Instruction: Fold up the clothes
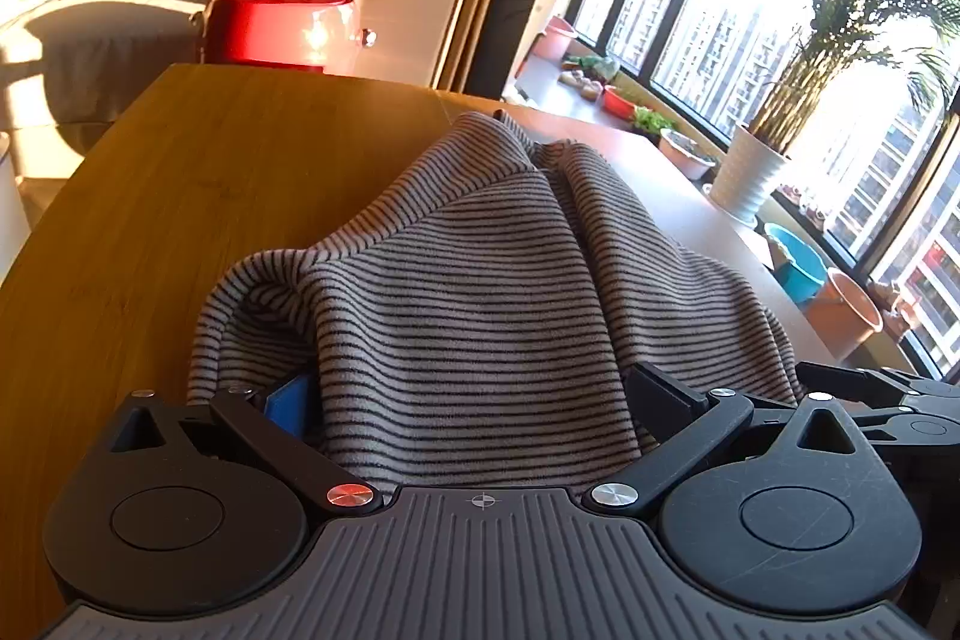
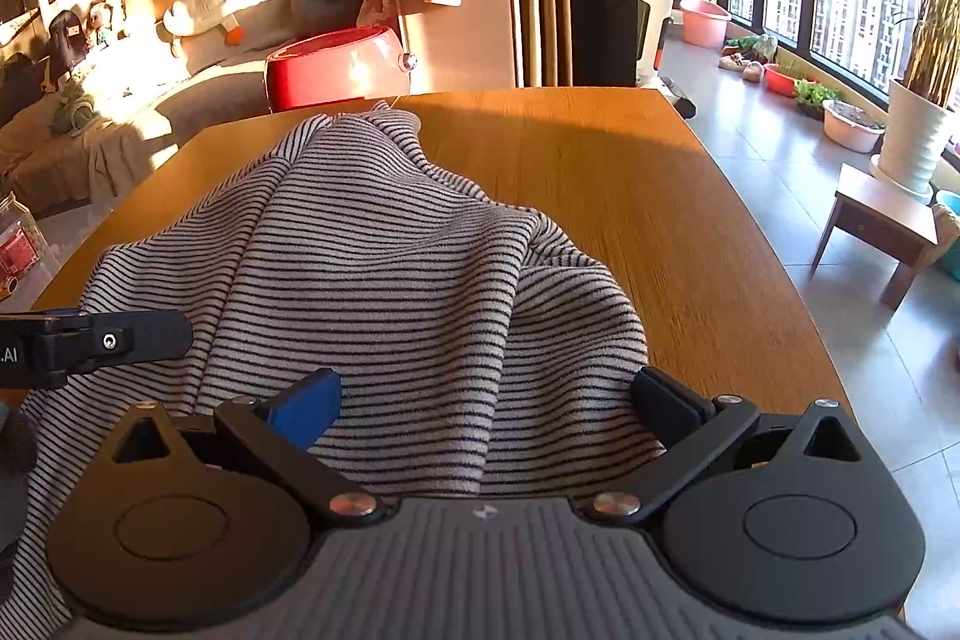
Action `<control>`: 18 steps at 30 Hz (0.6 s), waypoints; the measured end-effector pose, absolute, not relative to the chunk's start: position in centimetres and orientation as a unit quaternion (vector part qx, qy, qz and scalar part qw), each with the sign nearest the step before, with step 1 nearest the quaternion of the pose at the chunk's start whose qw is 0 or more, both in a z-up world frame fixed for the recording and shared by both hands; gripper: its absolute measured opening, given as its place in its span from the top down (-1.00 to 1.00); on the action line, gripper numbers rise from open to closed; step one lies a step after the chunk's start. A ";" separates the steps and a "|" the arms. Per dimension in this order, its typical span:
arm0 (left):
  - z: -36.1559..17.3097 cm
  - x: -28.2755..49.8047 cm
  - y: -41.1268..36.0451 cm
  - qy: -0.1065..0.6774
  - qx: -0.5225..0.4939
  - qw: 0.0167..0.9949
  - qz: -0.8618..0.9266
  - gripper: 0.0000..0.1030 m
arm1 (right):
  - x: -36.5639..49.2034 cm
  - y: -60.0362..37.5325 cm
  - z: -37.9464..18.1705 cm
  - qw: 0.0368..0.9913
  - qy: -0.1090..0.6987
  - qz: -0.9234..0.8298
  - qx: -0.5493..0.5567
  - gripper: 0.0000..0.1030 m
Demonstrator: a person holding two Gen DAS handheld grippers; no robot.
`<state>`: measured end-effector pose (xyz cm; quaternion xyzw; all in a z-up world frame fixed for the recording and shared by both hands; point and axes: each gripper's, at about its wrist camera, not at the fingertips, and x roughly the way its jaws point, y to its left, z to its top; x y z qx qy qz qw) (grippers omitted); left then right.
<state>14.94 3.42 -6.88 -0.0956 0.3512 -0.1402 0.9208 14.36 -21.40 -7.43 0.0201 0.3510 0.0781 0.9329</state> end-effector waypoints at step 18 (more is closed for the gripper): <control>-6.1 16.0 2.1 0.355 -0.066 0.924 -0.126 -0.16 | 14.3 -21.2 -7.6 0.933 0.351 0.075 0.012 -1.00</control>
